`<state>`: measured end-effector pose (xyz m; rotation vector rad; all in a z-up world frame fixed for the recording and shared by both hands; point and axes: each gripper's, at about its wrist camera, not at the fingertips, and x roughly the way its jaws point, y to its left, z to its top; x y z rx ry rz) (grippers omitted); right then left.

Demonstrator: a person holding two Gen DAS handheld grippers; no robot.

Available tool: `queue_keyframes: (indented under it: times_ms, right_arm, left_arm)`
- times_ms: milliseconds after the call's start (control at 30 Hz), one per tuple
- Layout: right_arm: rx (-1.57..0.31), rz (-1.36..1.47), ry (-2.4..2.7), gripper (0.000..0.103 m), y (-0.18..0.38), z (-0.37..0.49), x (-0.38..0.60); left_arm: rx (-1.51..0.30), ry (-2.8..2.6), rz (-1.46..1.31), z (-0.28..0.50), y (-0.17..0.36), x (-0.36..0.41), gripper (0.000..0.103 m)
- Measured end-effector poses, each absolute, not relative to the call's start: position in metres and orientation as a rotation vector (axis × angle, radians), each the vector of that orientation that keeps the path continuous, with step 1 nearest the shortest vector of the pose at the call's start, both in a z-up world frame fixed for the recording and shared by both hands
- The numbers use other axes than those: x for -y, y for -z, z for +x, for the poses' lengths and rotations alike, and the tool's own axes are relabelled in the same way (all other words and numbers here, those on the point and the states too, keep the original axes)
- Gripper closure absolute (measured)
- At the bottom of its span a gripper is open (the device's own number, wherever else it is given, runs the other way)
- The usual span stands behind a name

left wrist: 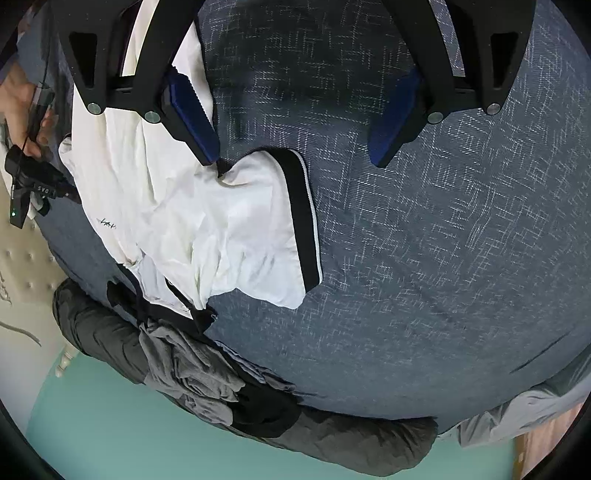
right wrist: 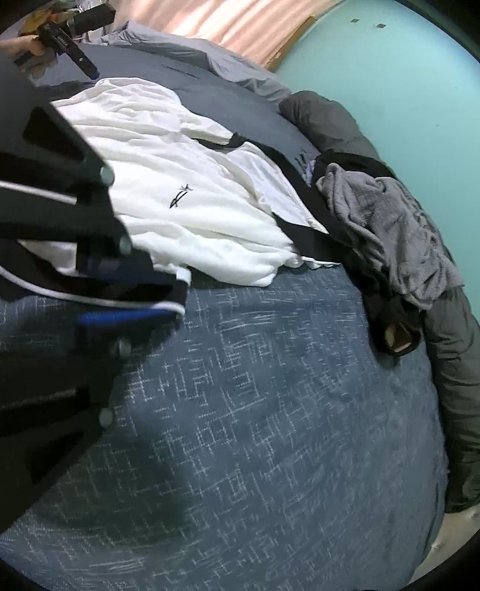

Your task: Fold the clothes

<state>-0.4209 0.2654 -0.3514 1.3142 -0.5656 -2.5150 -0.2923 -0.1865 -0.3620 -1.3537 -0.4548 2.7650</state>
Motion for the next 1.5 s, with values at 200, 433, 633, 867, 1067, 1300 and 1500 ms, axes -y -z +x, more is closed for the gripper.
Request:
queue_keyframes:
  times_ms: [200, 433, 633, 867, 1067, 1300, 1500]
  right_arm:
    - [0.535, 1.228, 2.611, 0.102, 0.326, -0.412, -0.283]
    - [0.512, 1.178, 2.767, 0.102, 0.286, -0.409, -0.329]
    - [0.460, 1.249, 2.877, 0.102, 0.277, -0.421, -0.366]
    - [0.499, 1.389, 2.927, 0.102, 0.297, -0.445, -0.396]
    - [0.611, 1.454, 2.762, 0.101, 0.323, -0.455, -0.400]
    - [0.726, 1.327, 2.681, 0.056, 0.325, -0.406, -0.403]
    - [0.914, 1.335, 2.503, 0.056, 0.344, -0.373, -0.388]
  left_arm:
    - [0.453, -2.775, -1.350, -0.293, 0.361, 0.188, 0.016]
    - [0.459, -2.778, -1.356, -0.292, 0.362, 0.188, 0.016]
    - [0.455, -2.781, -1.363, -0.293, 0.363, 0.189, 0.016]
    - [0.455, -2.778, -1.378, -0.295, 0.368, 0.192, 0.015]
    - [0.461, -2.766, -1.394, -0.299, 0.373, 0.190, 0.015]
    - [0.461, -2.759, -1.381, -0.299, 0.371, 0.187, 0.015]
    - [0.471, -2.754, -1.374, -0.298, 0.369, 0.187, 0.015]
